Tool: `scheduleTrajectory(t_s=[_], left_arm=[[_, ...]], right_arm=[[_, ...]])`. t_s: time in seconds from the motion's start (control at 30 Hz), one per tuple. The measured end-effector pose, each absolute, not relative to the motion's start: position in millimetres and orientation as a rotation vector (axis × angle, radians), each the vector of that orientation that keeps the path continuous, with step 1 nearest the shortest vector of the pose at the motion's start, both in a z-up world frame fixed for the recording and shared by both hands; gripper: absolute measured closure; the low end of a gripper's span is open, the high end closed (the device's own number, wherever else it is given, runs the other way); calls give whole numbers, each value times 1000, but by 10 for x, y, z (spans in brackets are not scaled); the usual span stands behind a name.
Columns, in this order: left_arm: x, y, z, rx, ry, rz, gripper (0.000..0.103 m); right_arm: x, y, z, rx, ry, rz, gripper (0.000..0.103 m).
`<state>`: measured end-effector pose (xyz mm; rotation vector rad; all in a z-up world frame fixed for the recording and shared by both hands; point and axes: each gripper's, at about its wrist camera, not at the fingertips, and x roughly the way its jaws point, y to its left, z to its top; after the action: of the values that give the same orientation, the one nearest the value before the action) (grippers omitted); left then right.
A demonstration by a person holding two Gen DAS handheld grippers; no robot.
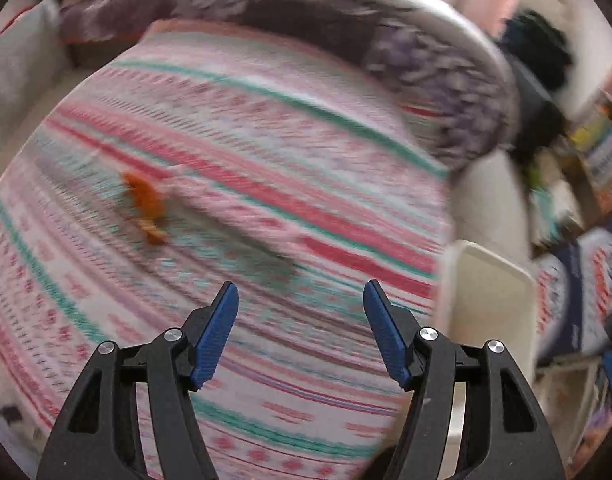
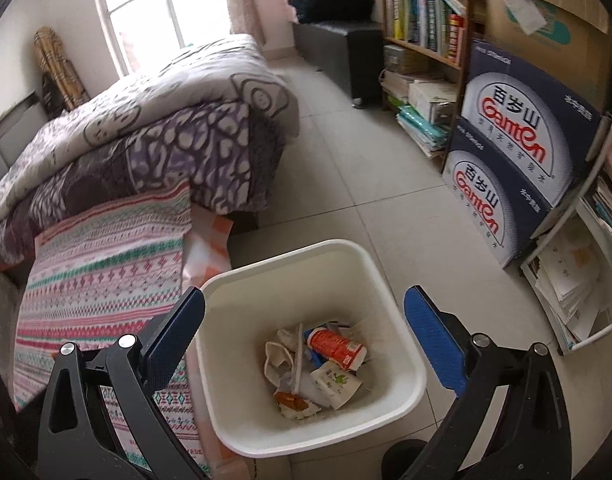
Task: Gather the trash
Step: 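Move the left tool to the bed and grasp the remaining orange peel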
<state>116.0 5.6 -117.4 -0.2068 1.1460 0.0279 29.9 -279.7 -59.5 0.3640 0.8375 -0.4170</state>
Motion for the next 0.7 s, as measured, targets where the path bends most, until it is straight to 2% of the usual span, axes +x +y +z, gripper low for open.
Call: scheduleTrajectory(t_s=[0.33, 0.7], left_arm=[[1421, 738, -1635, -184, 1274, 223, 39], [1643, 1046, -1810, -190, 1188, 176, 39]], right_arm=[[524, -2462, -714, 333, 890, -347, 7], [823, -1717, -905, 170, 930, -163, 7]])
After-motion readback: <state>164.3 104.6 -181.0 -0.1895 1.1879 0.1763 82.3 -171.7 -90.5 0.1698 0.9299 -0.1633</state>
